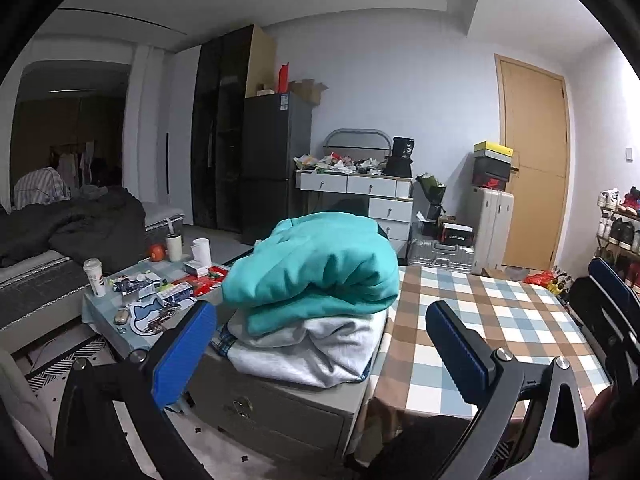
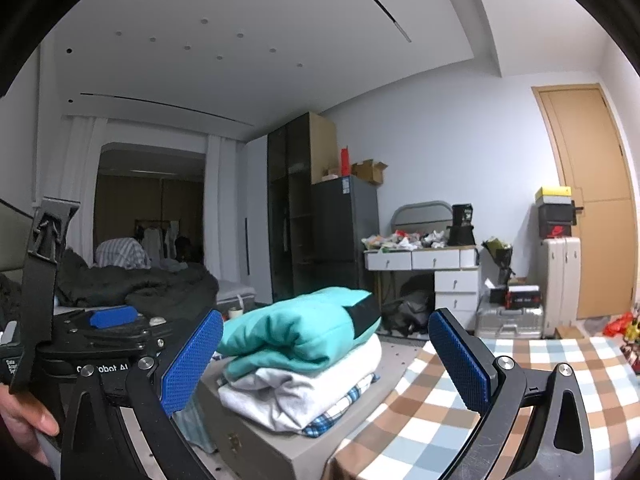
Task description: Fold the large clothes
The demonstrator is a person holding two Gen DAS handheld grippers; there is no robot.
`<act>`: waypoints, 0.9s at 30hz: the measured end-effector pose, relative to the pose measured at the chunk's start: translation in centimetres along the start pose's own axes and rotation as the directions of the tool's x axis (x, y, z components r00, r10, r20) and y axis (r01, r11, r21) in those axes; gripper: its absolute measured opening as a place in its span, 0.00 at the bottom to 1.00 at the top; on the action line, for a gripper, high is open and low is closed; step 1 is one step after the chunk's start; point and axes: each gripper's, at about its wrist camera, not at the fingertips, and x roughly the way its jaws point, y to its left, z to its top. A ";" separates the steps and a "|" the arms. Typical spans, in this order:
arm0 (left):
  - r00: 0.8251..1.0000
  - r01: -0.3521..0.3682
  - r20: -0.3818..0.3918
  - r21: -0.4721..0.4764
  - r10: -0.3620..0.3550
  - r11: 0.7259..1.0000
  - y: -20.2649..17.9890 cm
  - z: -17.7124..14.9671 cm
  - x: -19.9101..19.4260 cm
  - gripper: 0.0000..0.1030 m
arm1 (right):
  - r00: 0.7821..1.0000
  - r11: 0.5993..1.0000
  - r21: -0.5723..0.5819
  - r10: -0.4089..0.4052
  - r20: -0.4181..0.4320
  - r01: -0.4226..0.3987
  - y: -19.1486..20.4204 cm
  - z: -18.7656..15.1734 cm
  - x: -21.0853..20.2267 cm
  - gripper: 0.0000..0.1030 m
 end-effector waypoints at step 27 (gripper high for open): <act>0.998 0.059 -0.038 0.035 -0.058 0.998 -2.3 -0.2 -1.4 0.99 | 1.000 0.998 0.058 0.006 -0.003 -0.006 -1.3 0.0 -1.5 1.00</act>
